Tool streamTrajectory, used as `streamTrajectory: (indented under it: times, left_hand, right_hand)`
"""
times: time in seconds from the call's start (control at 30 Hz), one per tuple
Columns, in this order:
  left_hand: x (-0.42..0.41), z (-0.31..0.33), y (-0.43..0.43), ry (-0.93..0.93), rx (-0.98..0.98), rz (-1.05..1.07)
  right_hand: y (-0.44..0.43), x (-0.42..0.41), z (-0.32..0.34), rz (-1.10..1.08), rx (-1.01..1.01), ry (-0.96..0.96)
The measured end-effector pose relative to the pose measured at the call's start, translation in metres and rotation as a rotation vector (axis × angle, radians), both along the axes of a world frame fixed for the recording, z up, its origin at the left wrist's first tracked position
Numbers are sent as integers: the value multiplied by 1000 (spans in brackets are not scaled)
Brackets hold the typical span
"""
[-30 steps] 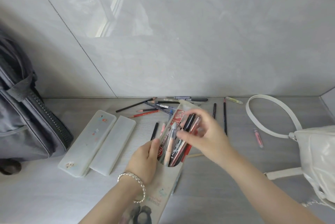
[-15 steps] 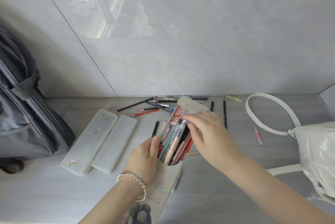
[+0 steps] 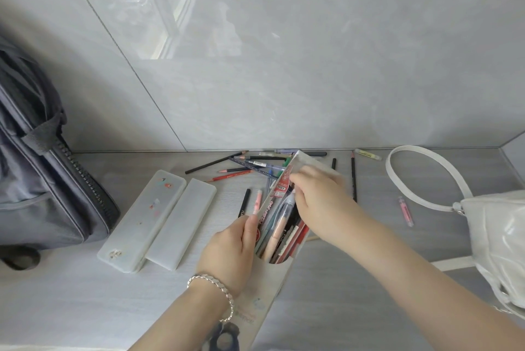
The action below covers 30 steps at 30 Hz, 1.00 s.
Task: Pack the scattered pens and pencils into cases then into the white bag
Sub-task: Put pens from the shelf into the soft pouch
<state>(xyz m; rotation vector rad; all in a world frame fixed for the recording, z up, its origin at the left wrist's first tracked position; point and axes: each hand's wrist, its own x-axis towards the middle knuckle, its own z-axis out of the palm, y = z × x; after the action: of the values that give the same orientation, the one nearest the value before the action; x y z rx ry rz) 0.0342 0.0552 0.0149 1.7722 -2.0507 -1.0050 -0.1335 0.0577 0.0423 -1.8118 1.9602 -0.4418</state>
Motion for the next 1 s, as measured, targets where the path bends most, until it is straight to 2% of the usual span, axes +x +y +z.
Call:
streamTrajectory:
  times: [0.1,0.3,0.37,0.53,0.63,0.77,0.83,0.87,0.93,1.0]
  left_hand:
    - [0,1,0,-15,12,5]
    - [-3,3,-1,-32,70,34]
    - [-3,3,-4,-16,84,51]
    - [-5,6,-13,49,94,114]
    - [-5,7,-14,37,91,115]
    - [-7,4,-9,-11,114,81]
    - [-8,4,-8,8,115,88]
    - [-9,5,-8,29,112,96]
    - [-11,5,-8,67,112,107]
    - [-13,6,-9,96,114,97]
  right_hand:
    - [-2,0,-3,-40,108,-163]
    - [-1,-6,-2,2,79,-220]
    - [2,-13,4,5,3,-141]
    - [19,-21,-7,73,-109,272]
    - [28,-20,-21,70,-202,223]
    - [30,-19,-22,1,-170,-34]
    - [33,-13,-25,-83,-252,-151]
    - [34,-7,-26,-206,-332,-243]
    - [35,6,-27,-520,-368,-593]
    - [30,13,-26,-677,-167,-1041]
